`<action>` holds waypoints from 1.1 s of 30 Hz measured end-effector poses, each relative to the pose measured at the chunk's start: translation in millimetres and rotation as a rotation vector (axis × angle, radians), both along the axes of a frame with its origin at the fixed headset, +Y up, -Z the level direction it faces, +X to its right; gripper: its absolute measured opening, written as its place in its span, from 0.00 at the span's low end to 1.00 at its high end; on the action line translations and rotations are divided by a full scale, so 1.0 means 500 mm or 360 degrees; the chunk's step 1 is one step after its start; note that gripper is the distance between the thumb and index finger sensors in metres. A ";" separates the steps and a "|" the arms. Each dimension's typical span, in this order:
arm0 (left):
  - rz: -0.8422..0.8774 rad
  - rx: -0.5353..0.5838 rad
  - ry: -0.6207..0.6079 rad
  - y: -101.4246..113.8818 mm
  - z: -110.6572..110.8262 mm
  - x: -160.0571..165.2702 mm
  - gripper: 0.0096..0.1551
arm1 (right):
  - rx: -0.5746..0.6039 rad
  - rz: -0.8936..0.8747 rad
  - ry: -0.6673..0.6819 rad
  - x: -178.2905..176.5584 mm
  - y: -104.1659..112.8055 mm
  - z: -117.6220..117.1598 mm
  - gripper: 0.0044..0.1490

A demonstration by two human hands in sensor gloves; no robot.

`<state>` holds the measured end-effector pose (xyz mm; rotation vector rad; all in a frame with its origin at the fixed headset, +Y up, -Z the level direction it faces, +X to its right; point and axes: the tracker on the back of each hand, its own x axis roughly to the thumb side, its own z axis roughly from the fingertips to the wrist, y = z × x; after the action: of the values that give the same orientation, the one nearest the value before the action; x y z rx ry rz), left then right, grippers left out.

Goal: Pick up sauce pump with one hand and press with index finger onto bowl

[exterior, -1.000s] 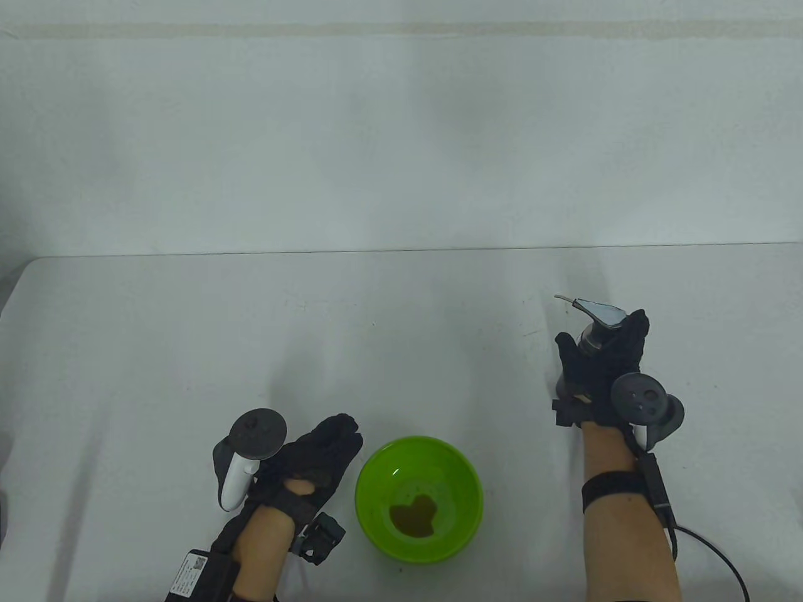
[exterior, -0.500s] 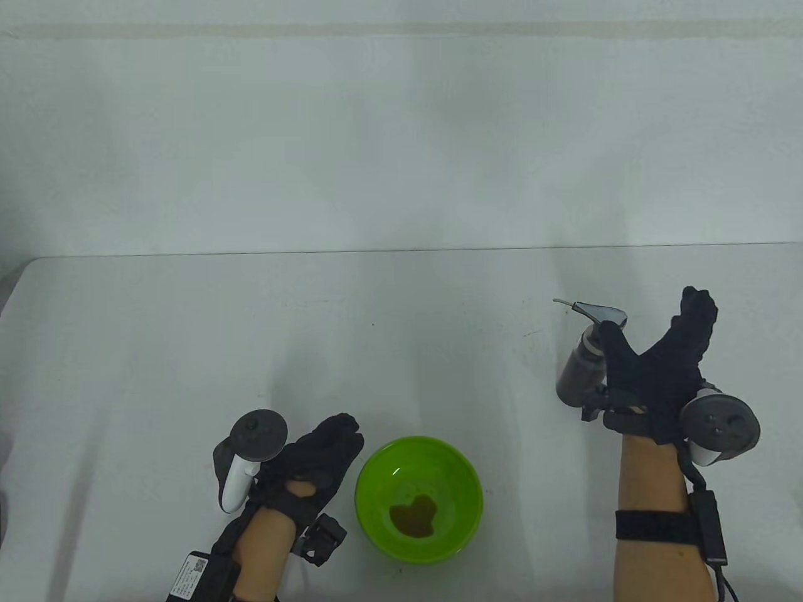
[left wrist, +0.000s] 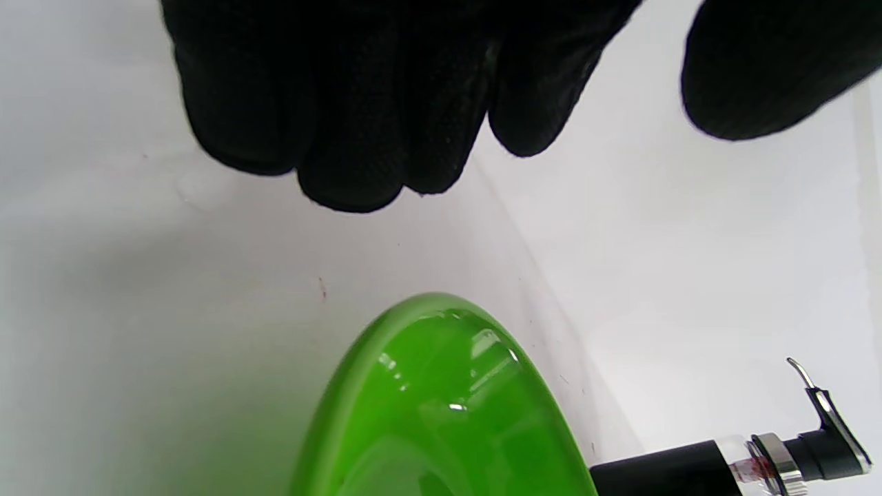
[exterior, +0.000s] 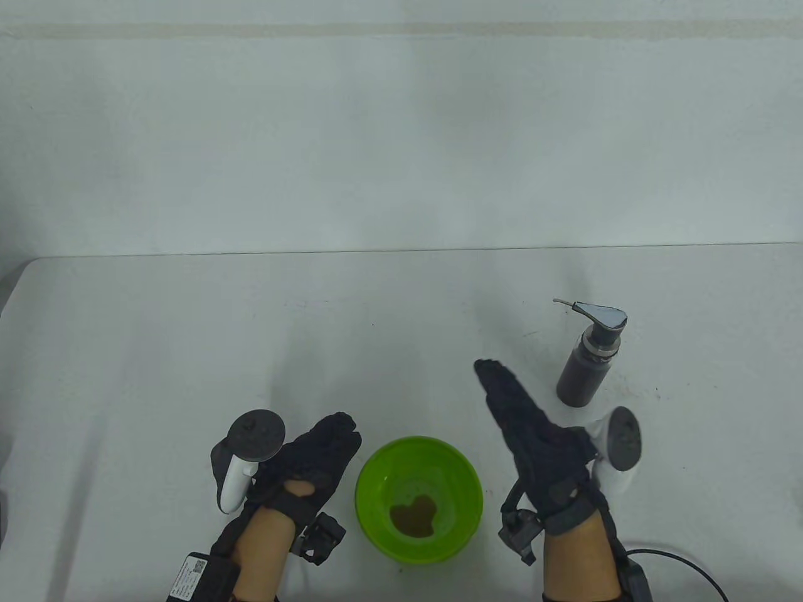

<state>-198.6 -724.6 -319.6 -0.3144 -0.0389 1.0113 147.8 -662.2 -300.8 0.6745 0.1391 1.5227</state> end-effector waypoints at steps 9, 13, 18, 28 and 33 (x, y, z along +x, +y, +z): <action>0.0003 0.0012 -0.0014 0.003 0.002 0.002 0.43 | -0.0174 0.0210 0.0222 -0.057 -0.060 -0.040 0.51; -0.0006 0.0037 -0.0023 0.006 0.002 0.007 0.43 | -0.0248 0.0274 0.0218 -0.057 -0.090 -0.052 0.49; 0.0006 0.0082 -0.0017 0.004 0.003 0.011 0.44 | -0.0273 0.0268 0.0208 -0.058 -0.101 -0.050 0.49; 0.0168 0.0321 0.0011 0.024 0.013 0.007 0.50 | -0.0227 0.0226 0.0154 -0.049 -0.097 -0.041 0.51; 0.0279 0.0505 -0.0446 0.040 0.014 0.034 0.57 | -0.0213 0.0225 0.0136 -0.045 -0.097 -0.040 0.50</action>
<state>-181.6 -704.7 -312.7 -0.1614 -0.4831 1.1094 125.3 -710.7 -320.8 0.6337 0.3569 1.6039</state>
